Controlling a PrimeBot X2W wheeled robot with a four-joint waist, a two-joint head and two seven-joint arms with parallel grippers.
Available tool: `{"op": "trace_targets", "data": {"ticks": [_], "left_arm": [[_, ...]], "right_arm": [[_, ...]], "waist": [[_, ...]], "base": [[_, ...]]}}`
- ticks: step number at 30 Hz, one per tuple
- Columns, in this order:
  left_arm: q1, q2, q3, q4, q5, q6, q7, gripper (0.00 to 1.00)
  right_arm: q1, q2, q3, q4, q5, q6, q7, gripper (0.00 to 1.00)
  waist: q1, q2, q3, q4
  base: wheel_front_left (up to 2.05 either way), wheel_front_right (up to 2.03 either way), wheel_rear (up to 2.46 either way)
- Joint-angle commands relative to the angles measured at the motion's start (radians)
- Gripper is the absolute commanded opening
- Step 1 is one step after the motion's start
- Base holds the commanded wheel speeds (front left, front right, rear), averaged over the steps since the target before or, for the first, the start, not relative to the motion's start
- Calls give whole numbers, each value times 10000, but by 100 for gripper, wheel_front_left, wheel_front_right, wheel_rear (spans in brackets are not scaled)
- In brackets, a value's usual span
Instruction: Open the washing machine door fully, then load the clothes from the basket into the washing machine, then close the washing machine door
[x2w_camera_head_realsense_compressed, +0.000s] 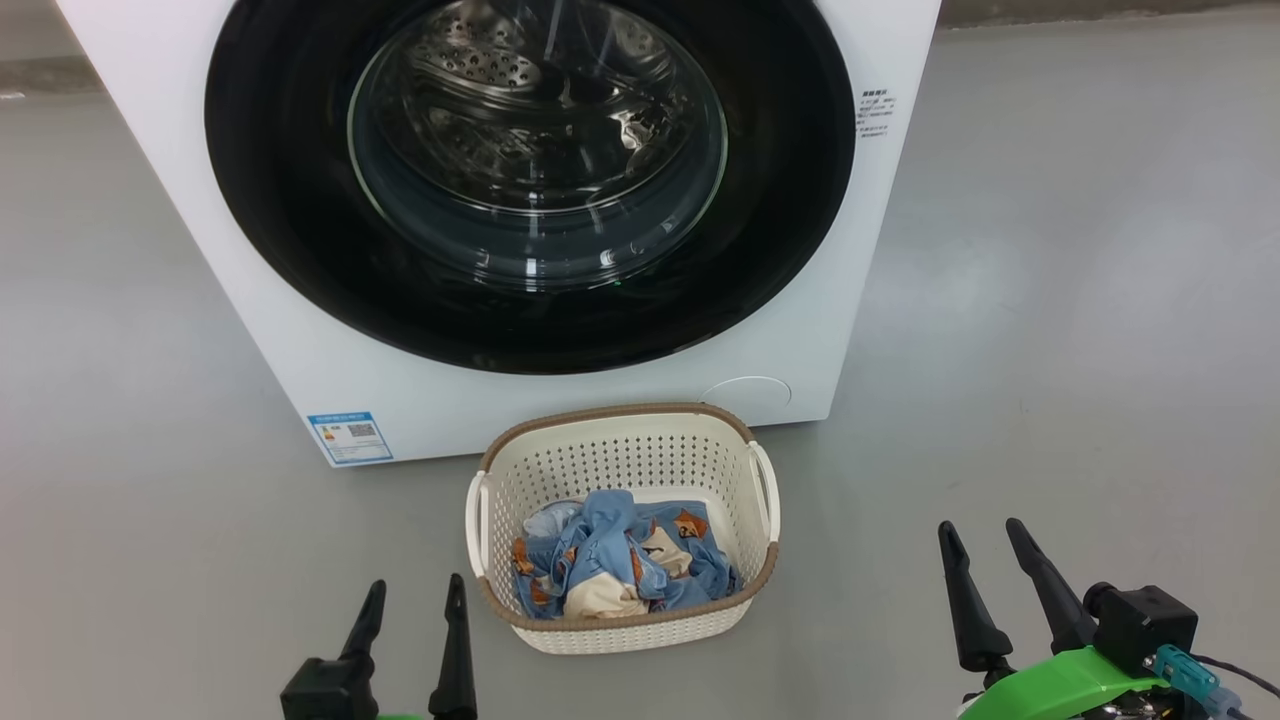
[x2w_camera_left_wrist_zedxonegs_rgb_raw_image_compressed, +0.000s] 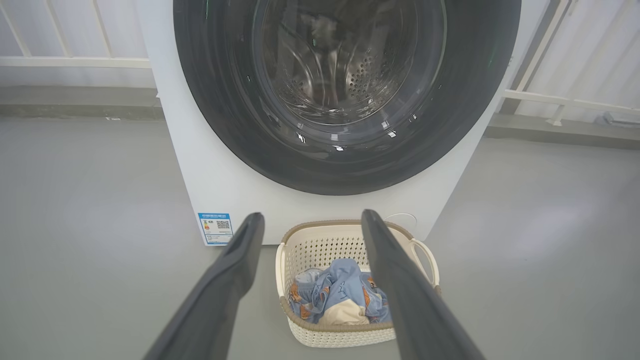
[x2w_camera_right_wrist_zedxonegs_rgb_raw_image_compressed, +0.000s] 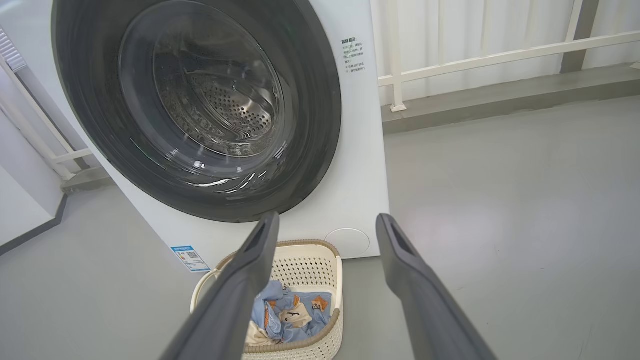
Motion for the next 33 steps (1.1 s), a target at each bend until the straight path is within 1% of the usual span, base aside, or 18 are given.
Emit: {"op": "trace_targets", "data": {"ticks": [1,14,22,28,33], "left_arm": [[-434,87,313,-246,-22,-29,-65,100],[-398,87,315,-167,-105,-67,-65,100],[-390,87,267,-182,-411,-290,-65,100],[-394,87,274,-251,-507,-338,-65,100],[-408,87,308,-283,-549,-346,-65,100]], "right_arm": [[-382,-81,234,-258,65,100,-122,100],[-445,-81,259,-152,100,100,-122,100],[-427,-81,276,-155,30,100,-122,100],[-429,-81,246,-174,24,100,-115,100],[-454,-81,243,-151,48,100,-106,100]], "waist": [[0,0,15,8],[0,0,24,34],[0,0,10,81],[0,0,61,132],[0,0,94,128]], "base": [[0,0,0],[0,0,0],[3,3,-7],[44,44,-89],[90,89,-179]]}}
